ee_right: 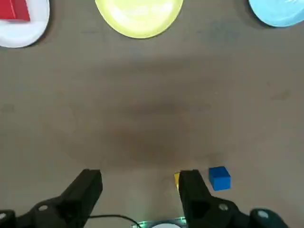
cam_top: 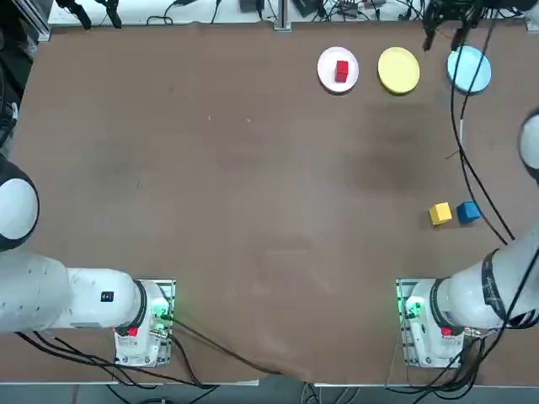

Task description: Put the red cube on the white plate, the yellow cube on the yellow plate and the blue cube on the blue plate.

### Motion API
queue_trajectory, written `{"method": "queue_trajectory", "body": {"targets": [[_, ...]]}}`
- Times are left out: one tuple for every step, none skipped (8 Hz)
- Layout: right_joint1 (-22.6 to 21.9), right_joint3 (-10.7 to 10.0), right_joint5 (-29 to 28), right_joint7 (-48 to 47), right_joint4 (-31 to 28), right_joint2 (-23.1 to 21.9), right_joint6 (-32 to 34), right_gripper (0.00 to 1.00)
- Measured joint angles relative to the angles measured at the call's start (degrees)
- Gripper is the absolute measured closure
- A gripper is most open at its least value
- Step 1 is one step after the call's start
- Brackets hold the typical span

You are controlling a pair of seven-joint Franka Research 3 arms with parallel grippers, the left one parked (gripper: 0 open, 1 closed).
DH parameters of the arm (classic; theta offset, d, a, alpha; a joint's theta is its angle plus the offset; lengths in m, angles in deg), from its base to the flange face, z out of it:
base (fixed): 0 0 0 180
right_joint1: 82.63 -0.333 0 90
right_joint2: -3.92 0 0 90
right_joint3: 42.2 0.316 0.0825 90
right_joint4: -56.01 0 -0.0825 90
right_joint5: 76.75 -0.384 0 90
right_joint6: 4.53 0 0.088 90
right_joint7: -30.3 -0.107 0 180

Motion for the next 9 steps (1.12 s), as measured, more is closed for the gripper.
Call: {"method": "queue_trajectory", "body": {"targets": [[0.59, -0.02, 0.0, 0.13, -7.84, -4.43, -4.81, 0.01], [1.45, -0.04, 0.01, 0.13, -16.19, -8.51, -9.83, 0.01], [2.27, -0.05, 0.03, 0.56, -23.54, -11.83, -13.09, 0.01], [2.89, -0.06, 0.07, 1.91, -29.19, -14.17, -14.49, 0.01], [3.86, -0.06, 0.09, 4.84, -33.07, -15.5, -14.95, 0.01], [5.22, -0.07, 0.1, 7.49, -35.9, -16.04, -15.1, 0.01], [7.0, -0.07, 0.19, 8.81, -38.36, -16.04, -15.25, 0.0], [9.63, -0.09, 0.36, 10.44, -40.82, -15.77, -15.56, 0.0], [12.45, -0.14, 0.39, 13.41, -43.11, -15.43, -16.41, 0.0]]}}
